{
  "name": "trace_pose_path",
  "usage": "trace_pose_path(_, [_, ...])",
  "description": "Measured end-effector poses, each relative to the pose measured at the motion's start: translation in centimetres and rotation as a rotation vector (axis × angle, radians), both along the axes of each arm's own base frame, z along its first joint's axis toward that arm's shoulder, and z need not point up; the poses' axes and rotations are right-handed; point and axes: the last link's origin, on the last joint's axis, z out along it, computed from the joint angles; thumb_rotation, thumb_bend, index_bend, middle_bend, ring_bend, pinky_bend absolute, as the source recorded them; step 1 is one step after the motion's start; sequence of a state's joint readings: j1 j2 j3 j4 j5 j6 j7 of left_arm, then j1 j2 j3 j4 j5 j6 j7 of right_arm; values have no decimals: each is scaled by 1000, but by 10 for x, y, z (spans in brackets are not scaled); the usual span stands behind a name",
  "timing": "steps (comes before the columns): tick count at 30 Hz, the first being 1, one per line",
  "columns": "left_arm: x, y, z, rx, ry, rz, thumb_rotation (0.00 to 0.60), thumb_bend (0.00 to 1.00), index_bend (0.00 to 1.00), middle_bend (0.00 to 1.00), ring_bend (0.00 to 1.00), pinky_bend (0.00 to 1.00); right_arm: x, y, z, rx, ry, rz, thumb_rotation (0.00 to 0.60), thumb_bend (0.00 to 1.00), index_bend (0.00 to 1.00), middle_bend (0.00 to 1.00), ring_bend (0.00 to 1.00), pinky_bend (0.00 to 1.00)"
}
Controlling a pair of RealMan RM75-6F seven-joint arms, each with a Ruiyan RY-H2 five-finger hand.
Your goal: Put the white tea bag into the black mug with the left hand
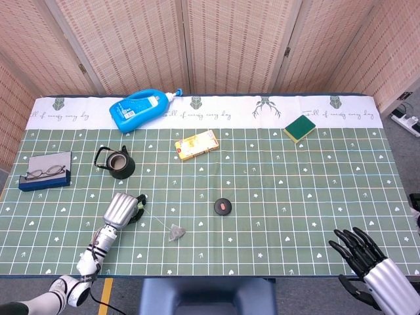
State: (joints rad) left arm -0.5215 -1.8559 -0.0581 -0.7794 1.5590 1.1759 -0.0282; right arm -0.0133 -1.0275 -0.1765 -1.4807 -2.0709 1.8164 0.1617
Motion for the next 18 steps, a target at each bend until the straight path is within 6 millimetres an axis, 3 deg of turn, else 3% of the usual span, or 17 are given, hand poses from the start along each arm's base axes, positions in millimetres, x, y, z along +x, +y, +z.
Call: trace_pose_path(18, [-3,4,-1,15,10,0,600,370,594,1000,1000,1000,1,-1,-1,5,5,0,600,424,0,0,0,0])
